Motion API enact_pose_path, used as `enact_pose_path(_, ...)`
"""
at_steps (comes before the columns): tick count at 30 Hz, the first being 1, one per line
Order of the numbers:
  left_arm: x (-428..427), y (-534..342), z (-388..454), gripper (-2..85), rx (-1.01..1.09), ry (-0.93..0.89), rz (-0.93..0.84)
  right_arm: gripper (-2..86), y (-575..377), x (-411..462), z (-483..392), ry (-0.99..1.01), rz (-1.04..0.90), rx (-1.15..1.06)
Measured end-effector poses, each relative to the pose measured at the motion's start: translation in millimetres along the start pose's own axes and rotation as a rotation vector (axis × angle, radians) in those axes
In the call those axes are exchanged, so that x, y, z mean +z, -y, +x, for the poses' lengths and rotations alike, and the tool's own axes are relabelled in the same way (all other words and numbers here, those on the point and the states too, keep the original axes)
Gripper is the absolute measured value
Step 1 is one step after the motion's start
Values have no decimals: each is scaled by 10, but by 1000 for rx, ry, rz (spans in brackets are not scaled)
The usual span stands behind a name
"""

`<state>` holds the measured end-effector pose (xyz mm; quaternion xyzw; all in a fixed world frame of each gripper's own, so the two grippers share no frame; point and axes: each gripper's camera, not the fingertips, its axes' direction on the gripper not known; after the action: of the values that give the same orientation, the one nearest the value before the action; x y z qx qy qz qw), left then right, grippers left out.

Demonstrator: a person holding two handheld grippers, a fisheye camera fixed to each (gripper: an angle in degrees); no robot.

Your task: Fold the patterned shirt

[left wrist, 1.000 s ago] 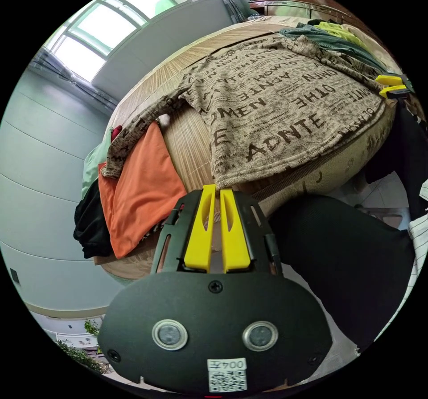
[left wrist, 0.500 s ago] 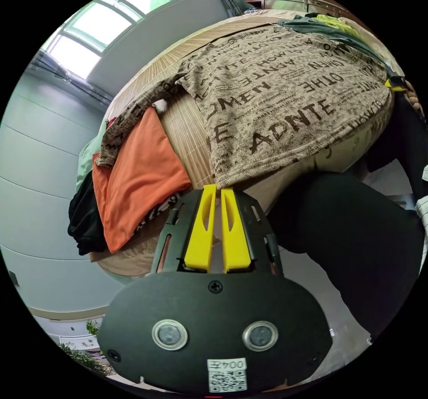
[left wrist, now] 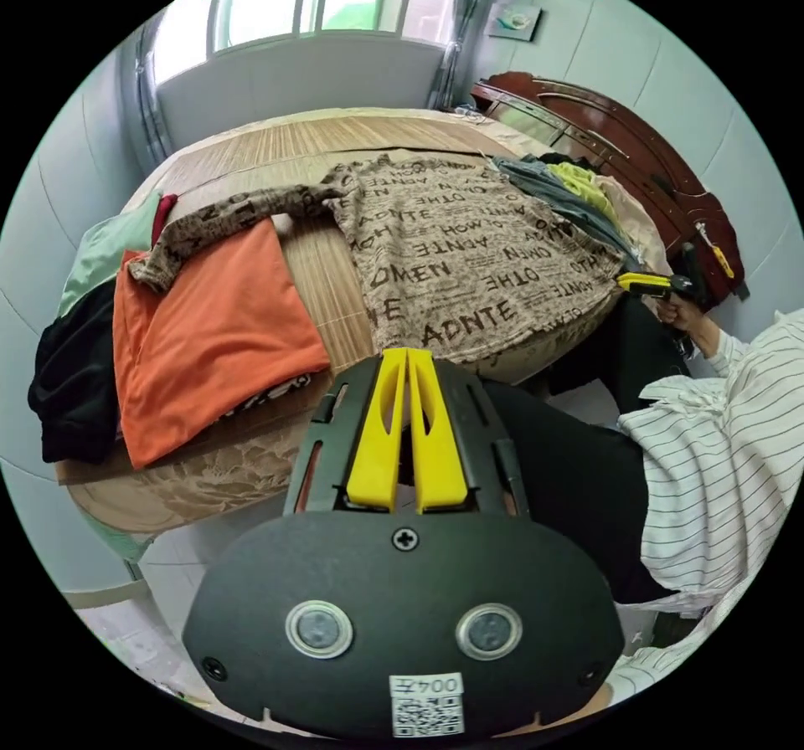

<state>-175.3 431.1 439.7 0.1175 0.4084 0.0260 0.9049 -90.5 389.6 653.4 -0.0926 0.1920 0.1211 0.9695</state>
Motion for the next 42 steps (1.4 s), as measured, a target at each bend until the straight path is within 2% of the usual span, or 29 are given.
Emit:
enact_pose_path(2, 172, 194, 347, 25, 91, -13, 7, 89, 43, 158, -240, -60, -50, -159)
enact_pose_path(7, 1036, 776, 1304, 87, 322, -46, -50, 91, 99, 323, -471, -114, -99, -344)
enact_pose_path(11, 1423, 1023, 1489, 89, 306, -86, -42, 82, 37, 393, -452, -154, -159, -419)
enact_pose_path(17, 1880, 1067, 1180, 64, 77, -87, -122, 36, -4, 293, -236, -126, -113, -307)
enact_pose_path(22, 1992, 946, 973, 38, -48, -124, -94, 22, -33, 325, -245, -125, -116, -290)
enact_pose_path(29, 2097, 995, 930, 26, -66, -127, -101, -3, -86, 50, -212, -154, -75, -282)
enact_pose_path(34, 2124, 1025, 879, 25, -79, -128, -100, -1, -250, -139, -192, -95, -66, -256)
enact_pose_path(37, 2015, 1069, 869, 23, -83, -115, -49, 10, -318, 90, -150, -109, -143, -199)
enact_pose_path(39, 1919, 1116, 875, 20, -81, -116, -1, 24, -315, -61, -127, -86, -88, -167)
enact_pose_path(42, 1856, 1245, 930, 14, -57, -143, 62, 65, -366, -389, 188, -11, -7, 11)
